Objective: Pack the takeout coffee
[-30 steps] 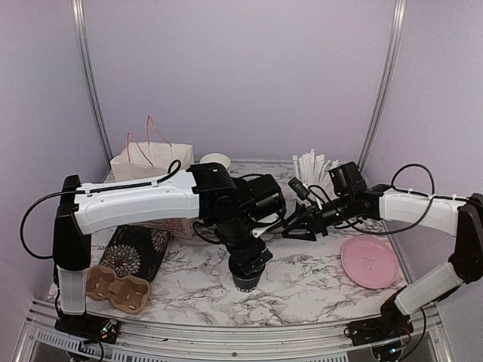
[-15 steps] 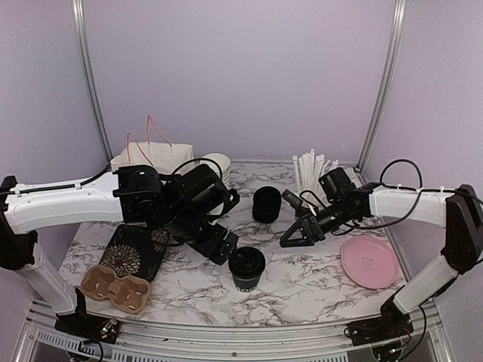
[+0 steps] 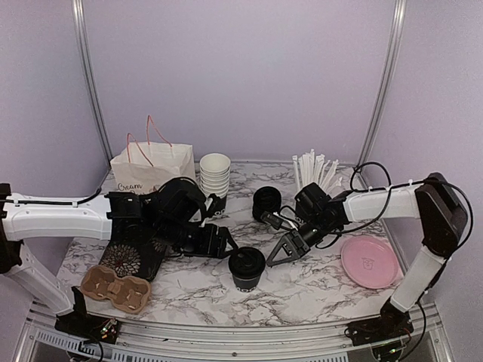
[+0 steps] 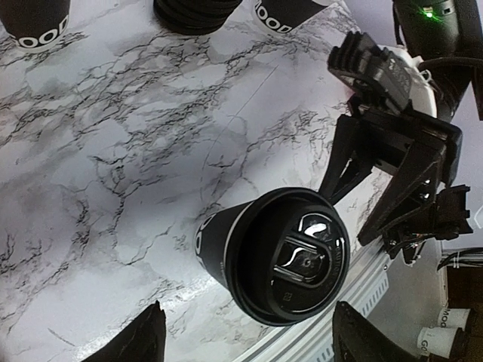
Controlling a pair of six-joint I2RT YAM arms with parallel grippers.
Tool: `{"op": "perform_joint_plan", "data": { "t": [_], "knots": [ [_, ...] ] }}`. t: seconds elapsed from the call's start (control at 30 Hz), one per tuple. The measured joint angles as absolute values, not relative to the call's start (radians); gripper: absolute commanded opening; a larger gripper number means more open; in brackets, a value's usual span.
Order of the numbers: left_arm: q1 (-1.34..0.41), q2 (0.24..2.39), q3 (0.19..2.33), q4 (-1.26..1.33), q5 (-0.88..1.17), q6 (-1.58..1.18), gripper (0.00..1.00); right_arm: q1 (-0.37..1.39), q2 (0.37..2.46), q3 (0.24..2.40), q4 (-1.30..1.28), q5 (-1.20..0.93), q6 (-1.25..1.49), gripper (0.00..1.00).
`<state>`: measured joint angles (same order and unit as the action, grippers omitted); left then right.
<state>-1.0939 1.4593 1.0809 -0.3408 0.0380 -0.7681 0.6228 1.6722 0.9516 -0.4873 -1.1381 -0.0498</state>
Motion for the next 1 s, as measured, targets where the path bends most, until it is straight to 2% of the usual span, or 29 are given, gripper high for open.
{"op": "perform_joint_plan", "data": {
  "t": [0.2,0.33,0.57,0.8,1.0],
  "knots": [
    [-1.083,1.519,1.084,-0.265,0.078,-0.778,0.74,0.623,1.699,0.989,-0.494,-1.148,-0.049,0.46],
    [-1.072,1.568,1.092,-0.243,0.097,-0.778,0.71,0.623,1.699,1.008,-0.500,-1.147,-0.049,0.37],
    [-1.068,1.617,1.115,-0.227,0.124,-0.765,0.63,0.623,1.724,1.025,-0.511,-1.147,-0.052,0.29],
    [-1.068,1.645,1.118,-0.209,0.154,-0.759,0.58,0.624,1.744,1.027,-0.511,-1.163,-0.051,0.31],
    [-1.068,1.660,1.129,-0.199,0.175,-0.756,0.58,0.624,1.749,1.030,-0.511,-1.177,-0.041,0.34]
  ]
}}
